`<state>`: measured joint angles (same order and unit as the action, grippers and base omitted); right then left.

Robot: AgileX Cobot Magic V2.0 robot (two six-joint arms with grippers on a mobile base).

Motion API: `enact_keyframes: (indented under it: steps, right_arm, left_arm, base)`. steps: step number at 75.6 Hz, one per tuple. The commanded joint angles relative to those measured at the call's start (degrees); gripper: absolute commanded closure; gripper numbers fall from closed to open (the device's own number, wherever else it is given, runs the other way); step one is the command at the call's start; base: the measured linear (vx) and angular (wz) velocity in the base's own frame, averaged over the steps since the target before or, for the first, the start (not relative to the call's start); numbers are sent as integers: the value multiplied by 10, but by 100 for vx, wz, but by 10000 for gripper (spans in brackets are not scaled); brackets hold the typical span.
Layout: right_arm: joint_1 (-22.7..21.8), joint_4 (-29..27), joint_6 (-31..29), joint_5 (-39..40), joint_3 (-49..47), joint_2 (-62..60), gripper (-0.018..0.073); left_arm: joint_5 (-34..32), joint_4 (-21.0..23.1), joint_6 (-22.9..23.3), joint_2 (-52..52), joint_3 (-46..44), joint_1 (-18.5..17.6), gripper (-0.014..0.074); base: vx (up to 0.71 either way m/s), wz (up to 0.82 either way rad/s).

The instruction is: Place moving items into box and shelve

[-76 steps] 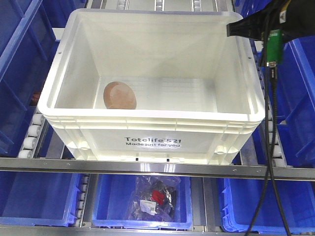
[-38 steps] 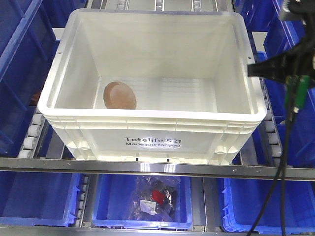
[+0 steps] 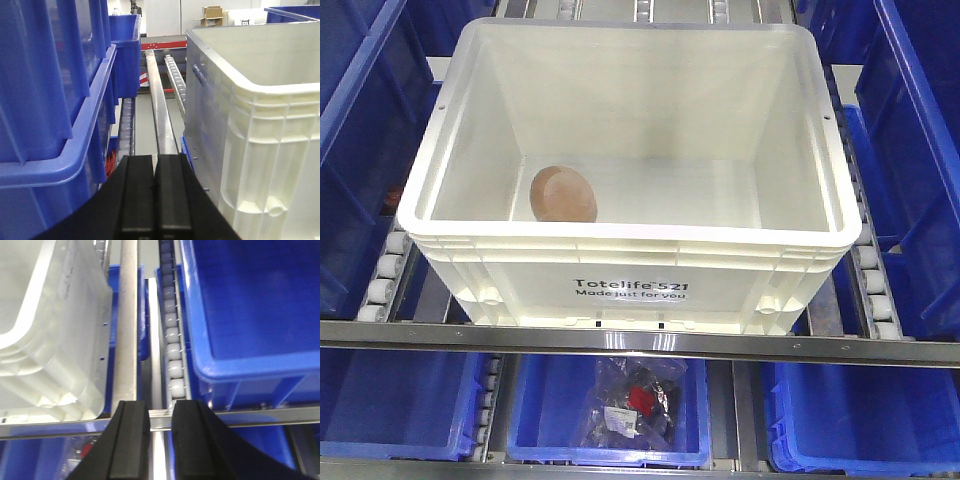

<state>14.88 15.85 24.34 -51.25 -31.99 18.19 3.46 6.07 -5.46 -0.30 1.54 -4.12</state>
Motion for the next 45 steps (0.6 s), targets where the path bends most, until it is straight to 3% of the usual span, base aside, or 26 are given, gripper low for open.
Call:
enact_keyframes:
  steps: [1, 18, 25, 37, 45]
  right_arm:
    - [-36, -35, -63, 78, 3, -13, 332]
    - [-149, -185, -311, 252, 73, -72, 372]
    - [-183, -235, -369, 327, 119, -93, 425]
    - [-207, -249, -385, 412, 204, -139, 516]
    - [-207, -209, -333, 422, 245, -173, 574]
  left_arm:
    - [-47, 5, 7, -12, 19, 0, 602]
    - [-47, 6, 7, -12, 19, 0, 602]
    - [-47, 6, 7, -12, 19, 0, 602]
    - [-47, 6, 7, -12, 19, 0, 602]
    - [-47, 6, 7, -12, 19, 0, 602]
  base:
    - [0, 0]
    - [0, 0]
    - [0, 0]
    - [0, 0]
    - [0, 0]
